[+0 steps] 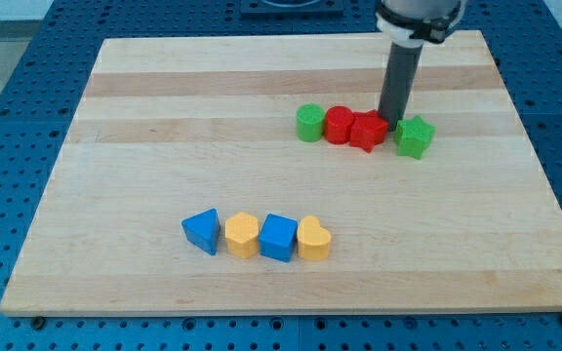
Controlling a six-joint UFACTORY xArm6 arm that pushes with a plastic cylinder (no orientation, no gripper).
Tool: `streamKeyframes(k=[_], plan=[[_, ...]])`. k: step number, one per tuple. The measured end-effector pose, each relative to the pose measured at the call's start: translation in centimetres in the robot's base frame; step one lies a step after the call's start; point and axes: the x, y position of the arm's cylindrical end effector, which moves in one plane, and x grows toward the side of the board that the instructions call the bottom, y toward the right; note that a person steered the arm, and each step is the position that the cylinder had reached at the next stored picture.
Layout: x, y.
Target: Separate the green circle from red circle
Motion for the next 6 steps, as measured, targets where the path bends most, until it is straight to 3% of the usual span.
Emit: streamKeyframes(k=[2,6], plan=[[-2.7,0.0],[-2.5,-11.9]])
